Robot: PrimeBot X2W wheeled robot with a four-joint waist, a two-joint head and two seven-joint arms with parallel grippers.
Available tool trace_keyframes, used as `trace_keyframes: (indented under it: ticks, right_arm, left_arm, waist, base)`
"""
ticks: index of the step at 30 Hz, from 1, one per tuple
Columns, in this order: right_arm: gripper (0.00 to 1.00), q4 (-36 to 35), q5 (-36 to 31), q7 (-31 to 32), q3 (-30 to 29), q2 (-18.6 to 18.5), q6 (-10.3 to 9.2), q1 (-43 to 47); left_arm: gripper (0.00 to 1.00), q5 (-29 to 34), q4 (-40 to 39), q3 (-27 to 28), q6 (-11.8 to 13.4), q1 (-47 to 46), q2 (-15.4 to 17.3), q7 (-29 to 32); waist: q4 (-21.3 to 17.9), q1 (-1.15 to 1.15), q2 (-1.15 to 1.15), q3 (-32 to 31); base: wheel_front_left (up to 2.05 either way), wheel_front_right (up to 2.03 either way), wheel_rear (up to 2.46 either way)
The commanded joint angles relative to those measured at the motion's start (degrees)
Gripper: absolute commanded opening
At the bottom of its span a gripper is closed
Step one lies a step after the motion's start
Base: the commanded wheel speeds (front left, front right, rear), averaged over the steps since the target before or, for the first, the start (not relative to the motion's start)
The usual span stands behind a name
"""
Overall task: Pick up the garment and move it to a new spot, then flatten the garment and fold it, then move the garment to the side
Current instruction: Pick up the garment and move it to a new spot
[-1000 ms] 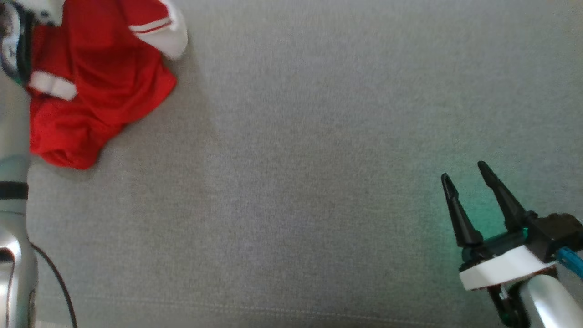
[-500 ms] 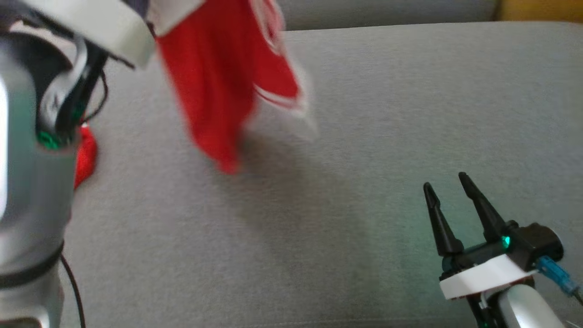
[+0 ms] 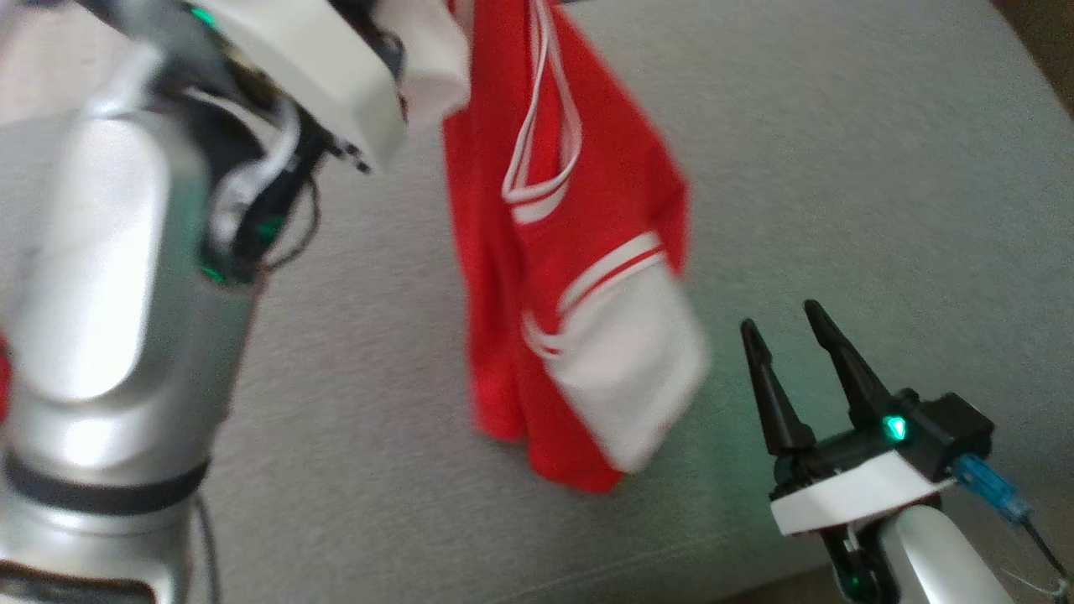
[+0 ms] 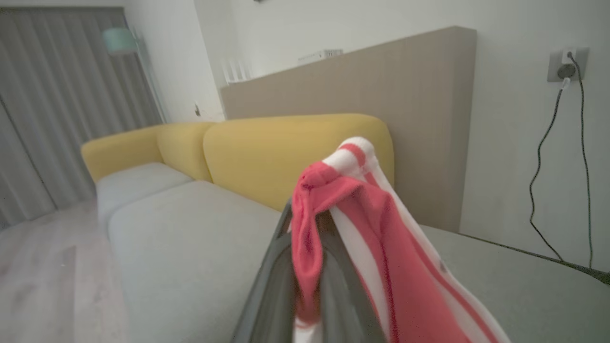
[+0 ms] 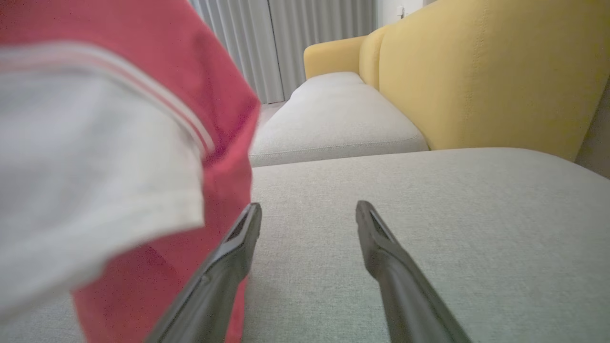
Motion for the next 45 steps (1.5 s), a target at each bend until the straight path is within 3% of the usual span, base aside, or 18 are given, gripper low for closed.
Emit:
trace_keyframes:
  ticks: [1,6,9,10,11,12,18,23,29,39,45]
  right_arm:
    - [1.0,-1.5,0.3,-0.6,1.2,0.0,-0.04,-2.0]
    - [1.0,-1.0,0.8,-0.6,2.0,1.3,-0.04,-3.1]
    - [1.0,-0.8,0.9,-0.6,2.6,1.8,-0.04,-3.8]
    - [1.0,-0.7,0.9,-0.6,2.8,1.9,-0.04,-3.9]
    - [1.0,-0.6,1.0,-0.6,2.9,1.9,-0.04,-4.1]
    - [1.0,-0.6,1.0,-0.6,3.1,2.0,-0.04,-4.2]
    - [1.0,-0.3,0.9,-0.6,1.7,1.8,-0.04,-3.4]
    - [1.0,-0.2,0.3,-0.6,0.1,1.4,-0.04,-1.4]
    - [1.0,-1.3,-1.5,-0.6,-2.6,0.2,-0.04,0.7]
    - [1.0,-3.1,-4.6,-0.6,-9.4,-2.0,-0.04,4.0]
    - [1.0,-2.6,-5.4,-0.6,-11.4,-1.6,-0.04,5.1]
  left_arm:
    - [0.0,0.2,0.9,1.6,0.1,-1.1,1.2,-1.1]
    - [0.0,-0.8,19.0,1.3,0.5,0.5,-3.8,-12.4]
    - [0.0,0.2,29.9,1.2,0.9,0.2,-5.1,-19.6]
    - [0.12,0.1,33.2,1.4,1.2,0.1,-5.6,-21.5]
    - [0.47,0.5,36.5,1.3,1.4,-0.1,-5.8,-23.2]
    - [1.0,1.1,39.4,0.9,1.6,-0.4,-5.8,-24.8]
    - [1.0,1.5,50.4,1.5,3.3,-2.1,-6.6,-32.4]
    - [1.0,1.2,50.7,2.7,4.6,0.5,-6.6,-35.9]
    - [1.0,1.4,39.7,4.2,6.4,12.8,-6.5,-36.6]
    - [1.0,6.7,17.7,5.5,12.6,37.8,-7.3,-36.6]
    - [1.0,9.0,14.5,6.8,13.7,44.6,-7.3,-36.6]
  waist:
    - [-3.1,0.0,0.0,1.8]
    - [-7.3,0.0,0.0,3.0]
    - [-9.5,0.0,0.0,3.6]
    - [-10.0,0.0,0.0,3.6]
    - [-10.6,0.0,0.0,3.7]
    - [-11.0,0.0,0.0,3.7]
    - [-10.9,0.0,0.0,2.9]
    - [-8.2,0.0,0.0,0.5]
    - [-3.5,0.0,0.0,-2.6]
    - [6.9,0.0,0.0,-5.4]
    - [10.0,0.0,0.0,-7.3]
  base:
    - [0.0,0.0,0.0]
    - [0.0,0.0,0.0]
    - [0.0,0.0,0.0]
    - [0.0,0.0,0.0]
    - [0.0,0.0,0.0]
    - [0.0,0.0,0.0]
    - [0.0,0.0,0.0]
    - [0.0,0.0,0.0]
    - [0.0,0.0,0.0]
    - [0.0,0.0,0.0]
    - [0.0,0.0,0.0]
